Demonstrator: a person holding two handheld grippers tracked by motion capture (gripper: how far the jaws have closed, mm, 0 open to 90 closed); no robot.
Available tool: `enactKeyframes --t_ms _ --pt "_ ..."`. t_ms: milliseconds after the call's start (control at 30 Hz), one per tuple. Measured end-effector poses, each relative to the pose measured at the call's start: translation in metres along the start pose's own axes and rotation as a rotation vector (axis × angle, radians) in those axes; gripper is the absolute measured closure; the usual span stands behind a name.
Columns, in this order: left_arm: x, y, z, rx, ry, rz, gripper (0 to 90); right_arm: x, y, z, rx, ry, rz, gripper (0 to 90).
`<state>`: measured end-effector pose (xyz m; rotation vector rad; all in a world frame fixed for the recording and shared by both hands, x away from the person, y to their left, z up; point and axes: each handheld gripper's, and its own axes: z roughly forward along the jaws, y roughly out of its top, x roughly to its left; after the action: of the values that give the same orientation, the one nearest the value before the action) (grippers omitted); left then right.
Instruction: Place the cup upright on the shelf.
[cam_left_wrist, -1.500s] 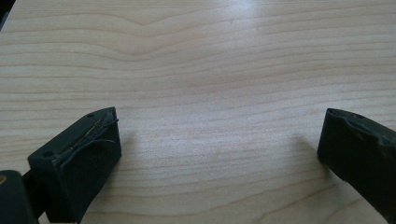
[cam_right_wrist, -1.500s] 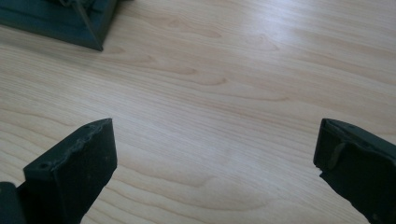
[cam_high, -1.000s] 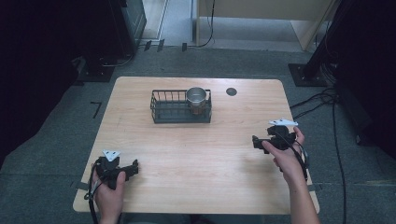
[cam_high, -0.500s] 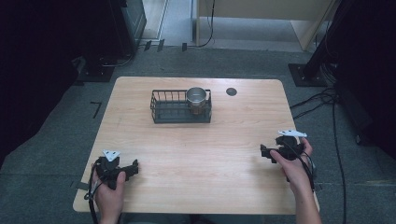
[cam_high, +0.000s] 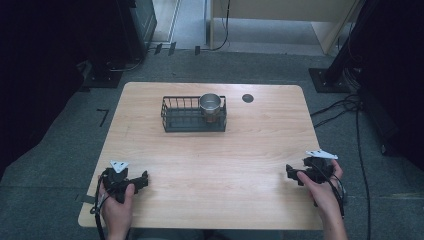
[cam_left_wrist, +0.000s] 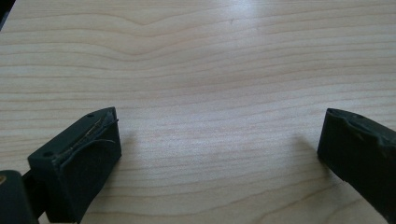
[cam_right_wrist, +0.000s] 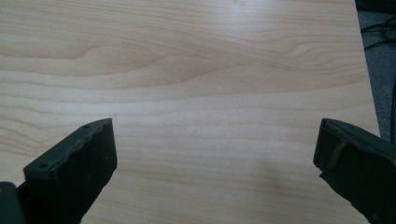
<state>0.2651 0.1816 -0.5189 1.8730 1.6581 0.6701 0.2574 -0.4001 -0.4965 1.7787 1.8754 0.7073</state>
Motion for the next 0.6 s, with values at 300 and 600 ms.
enactKeyframes --t_ms 300,600 --pt "0.0 0.0 0.0 0.001 0.0 0.001 0.0 -0.004 -0.017 -0.006 0.005 -0.02 0.008 0.0" --pt "0.0 0.0 0.0 0.0 0.0 0.0 0.0 -0.007 -0.031 -0.009 0.018 -0.028 0.016 0.0"
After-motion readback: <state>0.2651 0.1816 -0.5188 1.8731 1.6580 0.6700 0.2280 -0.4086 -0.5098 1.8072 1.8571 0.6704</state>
